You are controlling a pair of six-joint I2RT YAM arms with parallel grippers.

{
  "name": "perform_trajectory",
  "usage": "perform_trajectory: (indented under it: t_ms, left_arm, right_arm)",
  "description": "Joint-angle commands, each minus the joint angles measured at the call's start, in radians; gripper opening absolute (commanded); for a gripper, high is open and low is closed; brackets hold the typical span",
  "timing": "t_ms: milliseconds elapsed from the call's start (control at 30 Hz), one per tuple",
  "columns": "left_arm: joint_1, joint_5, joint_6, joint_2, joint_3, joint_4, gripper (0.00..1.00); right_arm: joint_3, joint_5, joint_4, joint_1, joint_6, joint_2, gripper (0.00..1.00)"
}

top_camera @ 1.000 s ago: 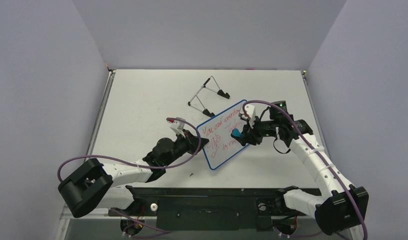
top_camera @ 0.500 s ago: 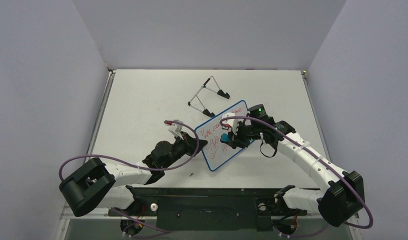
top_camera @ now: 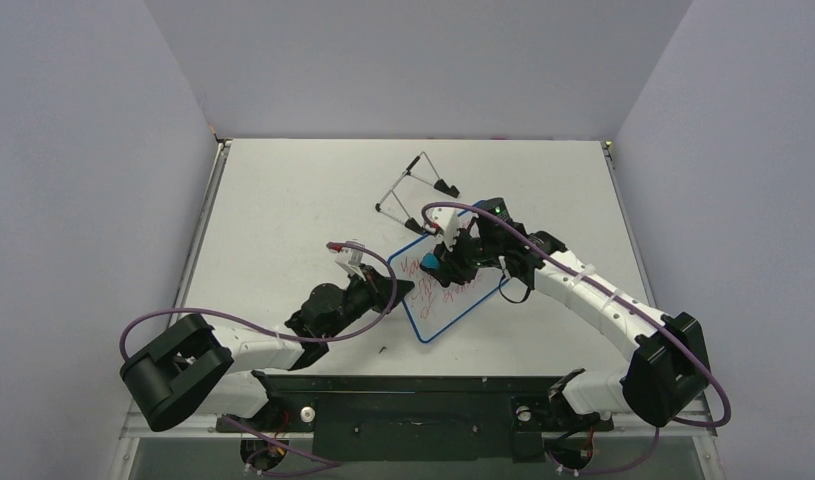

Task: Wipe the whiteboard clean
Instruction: Erase the whiteboard at the center of the board.

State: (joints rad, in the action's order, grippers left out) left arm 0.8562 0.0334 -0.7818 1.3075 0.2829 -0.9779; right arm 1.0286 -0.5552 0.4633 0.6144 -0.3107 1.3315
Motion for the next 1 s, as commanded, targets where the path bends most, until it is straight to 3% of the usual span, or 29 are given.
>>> perform_trajectory:
  t_ms: [0,233,467,700,867,967]
  left_arm:
    - [0.014,0.024,0.001,0.011,0.045,-0.086,0.00]
    - [0.029,0.037,-0.009,0.033,0.073,-0.077,0.00]
    - [0.034,0.046,-0.005,0.022,0.078,-0.052,0.00]
    - [0.033,0.054,-0.024,-0.007,0.071,-0.040,0.00]
    - [0.034,0.045,-0.016,-0.016,0.067,-0.044,0.00]
    - [0.033,0.034,-0.006,-0.013,0.068,-0.050,0.00]
  right_arm:
    - [0.056,0.071,-0.073,0.064,0.081,-0.021,0.00]
    - [0.059,0.342,-0.111,0.160,0.106,0.007,0.00]
    - [0.042,0.444,-0.121,0.223,0.061,0.019,0.00]
    - [0.035,0.429,-0.094,0.284,0.002,0.029,0.00]
    - [0.017,0.663,-0.199,0.260,0.096,0.023,0.00]
    - [0.004,0.716,-0.228,0.249,0.131,0.022,0.00]
